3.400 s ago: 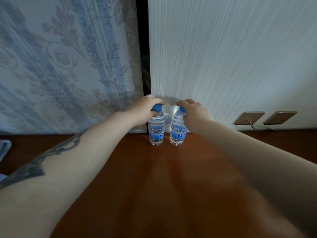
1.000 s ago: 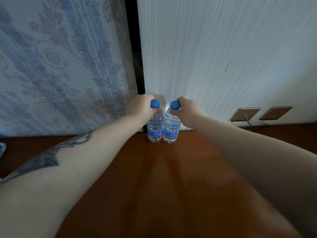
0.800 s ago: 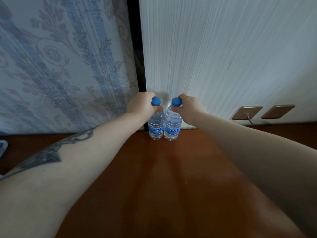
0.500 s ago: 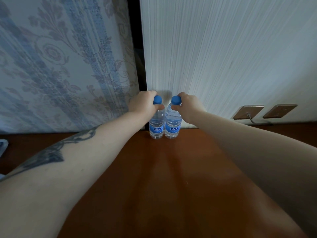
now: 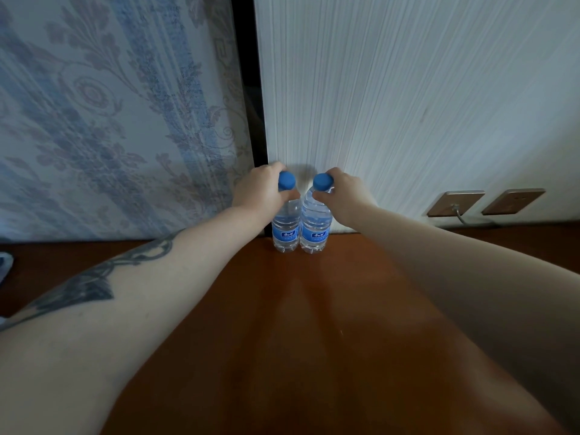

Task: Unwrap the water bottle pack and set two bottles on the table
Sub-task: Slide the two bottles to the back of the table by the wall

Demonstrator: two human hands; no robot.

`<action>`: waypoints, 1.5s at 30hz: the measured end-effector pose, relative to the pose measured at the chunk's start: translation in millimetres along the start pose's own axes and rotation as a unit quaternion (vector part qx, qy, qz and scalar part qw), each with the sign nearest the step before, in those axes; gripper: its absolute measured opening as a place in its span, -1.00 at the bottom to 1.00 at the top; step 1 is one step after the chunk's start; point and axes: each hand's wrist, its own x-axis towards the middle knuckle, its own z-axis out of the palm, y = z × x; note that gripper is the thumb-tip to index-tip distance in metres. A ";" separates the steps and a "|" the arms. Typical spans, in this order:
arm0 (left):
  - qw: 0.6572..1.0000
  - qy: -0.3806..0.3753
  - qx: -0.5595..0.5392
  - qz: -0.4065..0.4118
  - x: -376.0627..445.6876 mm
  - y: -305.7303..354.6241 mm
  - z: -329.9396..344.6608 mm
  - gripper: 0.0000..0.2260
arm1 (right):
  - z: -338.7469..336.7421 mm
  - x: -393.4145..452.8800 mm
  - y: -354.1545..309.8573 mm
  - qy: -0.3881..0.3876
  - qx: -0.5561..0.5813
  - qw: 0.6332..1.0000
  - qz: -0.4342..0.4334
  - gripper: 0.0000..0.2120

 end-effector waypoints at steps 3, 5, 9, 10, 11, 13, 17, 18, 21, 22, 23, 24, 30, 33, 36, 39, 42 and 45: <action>1.000 0.019 -0.023 -0.007 -6.2 -3.6 3.1 -0.55 | 2.2 -2.0 2.8 0.020 0.038 0.999 0.020 -0.57; 0.999 0.037 -0.033 -0.023 -13.0 -8.3 9.2 -0.53 | 4.7 -4.9 8.1 0.017 0.038 0.998 0.043 -0.49; 0.992 0.040 -0.063 -0.098 -21.9 -12.7 20.3 -0.46 | 18.0 -10.4 15.5 -0.028 0.058 0.992 0.110 -0.56; 0.990 0.034 -0.069 -0.116 -23.1 -12.3 22.7 -0.44 | 22.6 -11.2 15.8 -0.036 0.062 0.990 0.120 -0.59; 0.988 0.027 -0.074 -0.131 -24.3 -11.7 25.1 -0.42 | 26.9 -11.8 15.6 -0.039 0.066 0.989 0.129 -0.60; 0.985 0.021 -0.078 -0.149 -25.0 -11.2 29.5 -0.40 | 34.0 -12.6 15.0 -0.030 0.070 0.988 0.134 -0.62; 0.982 0.030 -0.086 -0.165 -23.5 -12.1 32.7 -0.42 | 38.1 -12.1 15.3 -0.014 0.071 0.990 0.119 -0.55; 0.982 0.032 -0.089 -0.163 -23.2 -12.6 33.3 -0.43 | 37.6 -11.3 15.6 -0.012 0.073 0.990 0.119 -0.54; 0.982 0.035 -0.097 -0.160 -23.3 -13.9 35.3 -0.45 | 38.3 -8.3 15.7 -0.007 0.085 0.988 0.127 -0.54; 0.982 0.038 -0.097 -0.159 -23.3 -14.0 36.1 -0.46 | 39.0 -7.9 16.1 -0.004 0.087 0.988 0.129 -0.55; 0.982 0.040 -0.099 -0.159 -23.4 -14.3 36.8 -0.46 | 39.6 -7.7 17.0 -0.001 0.088 0.988 0.130 -0.55; 0.981 0.043 -0.101 -0.158 -23.5 -14.5 37.5 -0.46 | 40.0 -7.7 17.7 0.001 0.088 0.988 0.130 -0.55; 0.980 0.056 -0.115 -0.151 -25.8 -13.3 40.9 -0.48 | 43.5 -10.6 20.8 0.013 0.082 0.989 0.121 -0.57; 0.979 0.056 -0.125 -0.152 -25.3 -14.2 39.4 -0.48 | 43.6 -9.7 19.4 0.001 0.077 0.990 0.116 -0.57; 0.979 0.037 -0.126 -0.158 -25.2 -16.3 37.8 -0.45 | 39.3 -9.5 18.1 -0.015 0.052 0.992 0.112 -0.56; 0.979 0.000 -0.119 -0.168 -24.5 -16.9 37.0 -0.43 | 36.0 -10.4 17.7 -0.016 0.039 0.993 0.110 -0.60; 0.978 -0.012 -0.116 -0.174 -21.9 -17.4 38.7 -0.47 | 35.8 -12.1 17.1 -0.008 0.029 0.994 0.107 -0.60; 0.978 0.002 -0.115 -0.173 -20.5 -18.3 41.1 -0.50 | 35.2 -12.6 16.6 0.001 -0.008 0.995 0.101 -0.61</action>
